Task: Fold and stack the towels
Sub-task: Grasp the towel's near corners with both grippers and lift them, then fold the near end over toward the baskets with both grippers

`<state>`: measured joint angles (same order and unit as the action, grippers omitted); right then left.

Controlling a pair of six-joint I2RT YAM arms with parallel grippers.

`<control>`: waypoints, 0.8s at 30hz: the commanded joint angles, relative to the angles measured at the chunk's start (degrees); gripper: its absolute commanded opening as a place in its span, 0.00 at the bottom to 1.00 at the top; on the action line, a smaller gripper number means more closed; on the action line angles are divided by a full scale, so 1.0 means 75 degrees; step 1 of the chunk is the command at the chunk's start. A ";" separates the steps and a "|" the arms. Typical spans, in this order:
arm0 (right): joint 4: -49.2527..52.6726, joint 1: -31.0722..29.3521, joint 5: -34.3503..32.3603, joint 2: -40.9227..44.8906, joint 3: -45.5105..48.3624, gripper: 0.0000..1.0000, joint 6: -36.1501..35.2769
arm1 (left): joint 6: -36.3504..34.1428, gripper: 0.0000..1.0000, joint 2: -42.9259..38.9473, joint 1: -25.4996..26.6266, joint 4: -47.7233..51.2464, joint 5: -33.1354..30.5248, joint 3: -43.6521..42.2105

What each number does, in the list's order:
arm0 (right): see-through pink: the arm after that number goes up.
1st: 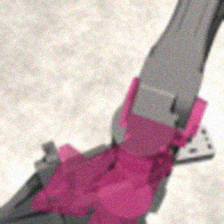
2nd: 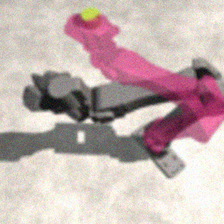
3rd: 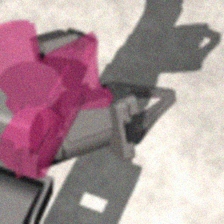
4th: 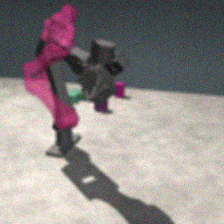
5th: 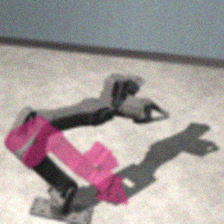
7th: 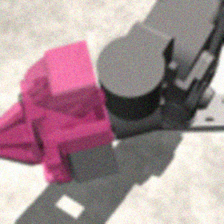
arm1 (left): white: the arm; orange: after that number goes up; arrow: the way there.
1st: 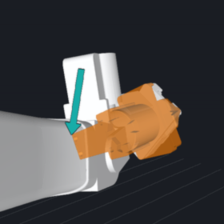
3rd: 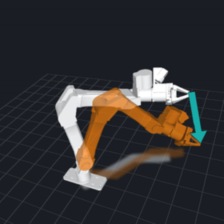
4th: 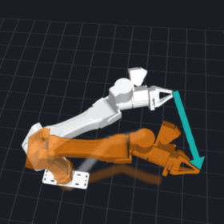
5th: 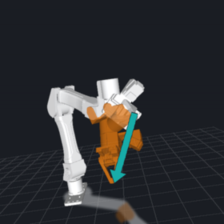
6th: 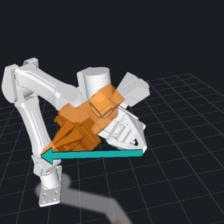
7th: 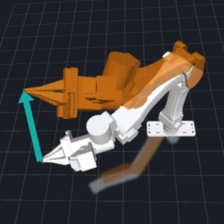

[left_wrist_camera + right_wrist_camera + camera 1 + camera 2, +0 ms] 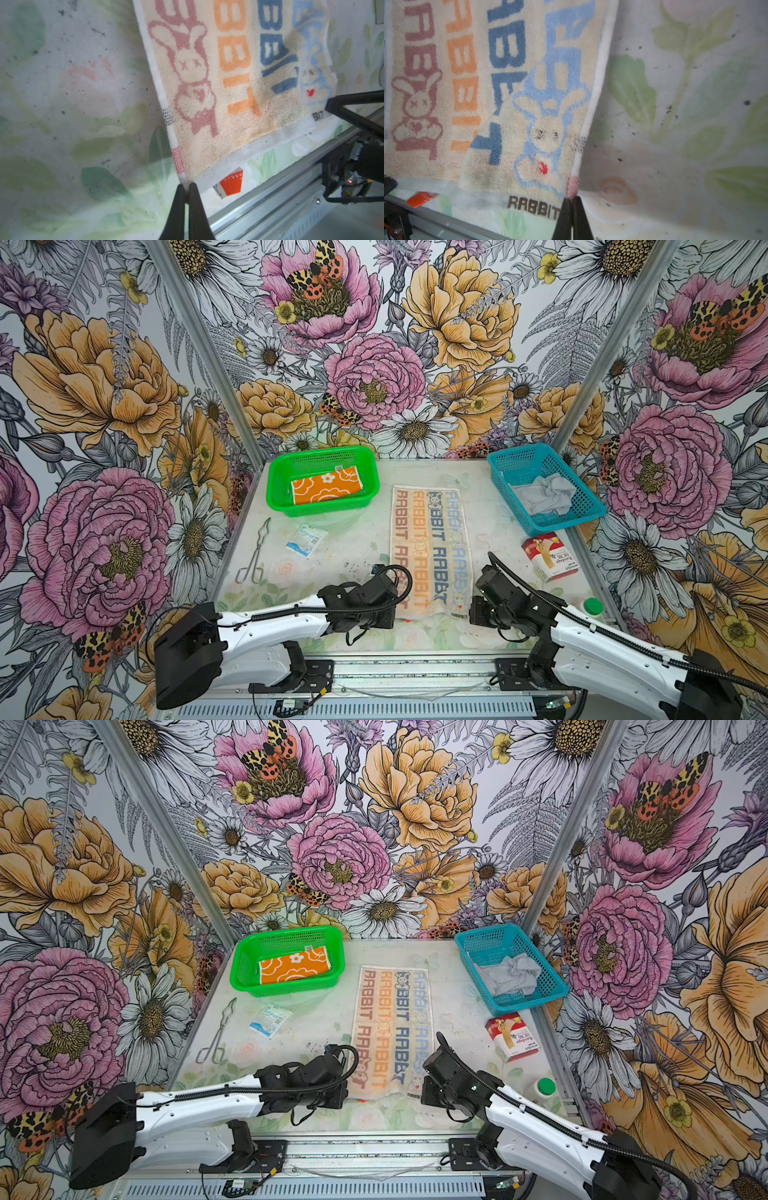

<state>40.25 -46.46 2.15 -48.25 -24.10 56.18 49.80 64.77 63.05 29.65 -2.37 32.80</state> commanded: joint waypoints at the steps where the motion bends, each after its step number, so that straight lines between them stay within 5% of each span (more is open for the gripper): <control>1: 0.0761 -0.0451 -0.0105 0.0527 -0.0404 0.00 0.0468 | 0.0602 0.00 -0.0664 0.0331 0.0791 -0.0246 -0.0205; 12: 0.2292 -0.1389 -0.1085 0.1210 -0.1764 0.00 0.0975 | 0.1054 0.00 -0.1162 0.1140 0.1375 -0.0575 0.0434; 19: 0.1767 -0.0696 -0.1569 0.0056 -0.2375 0.00 -0.0086 | -0.0639 0.00 -0.0347 -0.0673 0.0844 -0.0023 0.1135; 24: 0.0507 0.0620 -0.1181 -0.0628 -0.2497 0.00 -0.1080 | -0.1703 0.00 0.0483 -0.1792 0.0532 0.0365 0.1809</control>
<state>50.41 -46.06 -6.66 -51.16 -40.47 54.26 44.38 66.57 52.47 36.27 -2.20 43.11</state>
